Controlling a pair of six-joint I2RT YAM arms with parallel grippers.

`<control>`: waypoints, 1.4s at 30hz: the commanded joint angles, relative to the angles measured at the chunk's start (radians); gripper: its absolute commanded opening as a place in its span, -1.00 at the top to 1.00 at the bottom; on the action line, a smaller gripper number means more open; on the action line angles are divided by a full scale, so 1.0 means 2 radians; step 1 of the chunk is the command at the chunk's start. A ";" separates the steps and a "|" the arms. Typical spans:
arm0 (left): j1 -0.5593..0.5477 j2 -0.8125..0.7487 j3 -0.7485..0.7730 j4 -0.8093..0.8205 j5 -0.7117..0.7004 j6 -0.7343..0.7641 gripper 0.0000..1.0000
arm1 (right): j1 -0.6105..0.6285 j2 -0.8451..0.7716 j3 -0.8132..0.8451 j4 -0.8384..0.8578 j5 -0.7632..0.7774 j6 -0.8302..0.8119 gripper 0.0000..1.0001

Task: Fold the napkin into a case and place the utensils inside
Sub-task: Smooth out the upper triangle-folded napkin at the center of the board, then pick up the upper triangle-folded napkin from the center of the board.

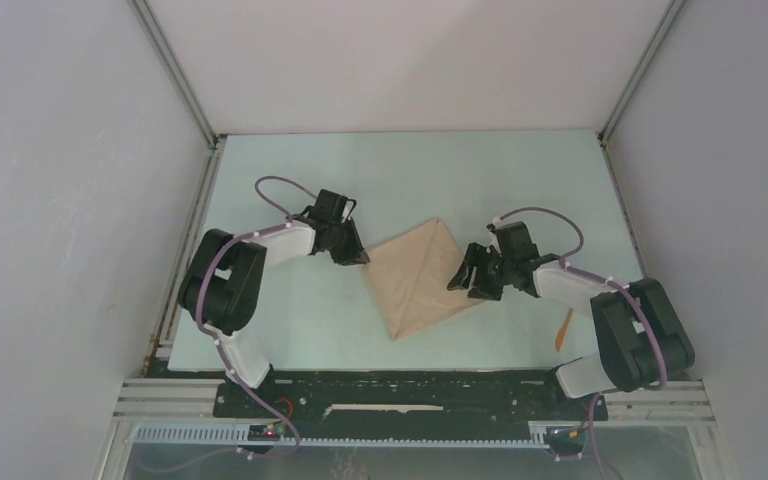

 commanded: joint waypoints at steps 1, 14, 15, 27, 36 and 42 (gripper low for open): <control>0.009 -0.064 0.009 -0.051 -0.014 0.027 0.52 | 0.036 -0.004 0.023 -0.045 0.097 -0.036 -0.40; 0.116 -0.344 -0.124 -0.105 0.058 0.048 0.10 | 0.305 0.037 0.263 -0.252 0.211 -0.100 -0.46; 0.125 -0.362 -0.132 -0.108 0.065 0.049 0.10 | 0.322 0.059 0.285 -0.259 0.215 -0.096 -0.42; 0.145 -0.484 -0.184 -0.118 0.099 0.044 0.06 | 0.389 0.272 0.482 -0.393 0.218 -0.092 -0.03; 0.145 -0.498 -0.202 -0.115 0.110 0.053 0.07 | 0.392 0.318 0.524 -0.446 0.236 -0.097 -0.07; 0.146 -0.501 -0.201 -0.114 0.114 0.059 0.07 | 0.390 0.334 0.528 -0.450 0.229 -0.096 0.07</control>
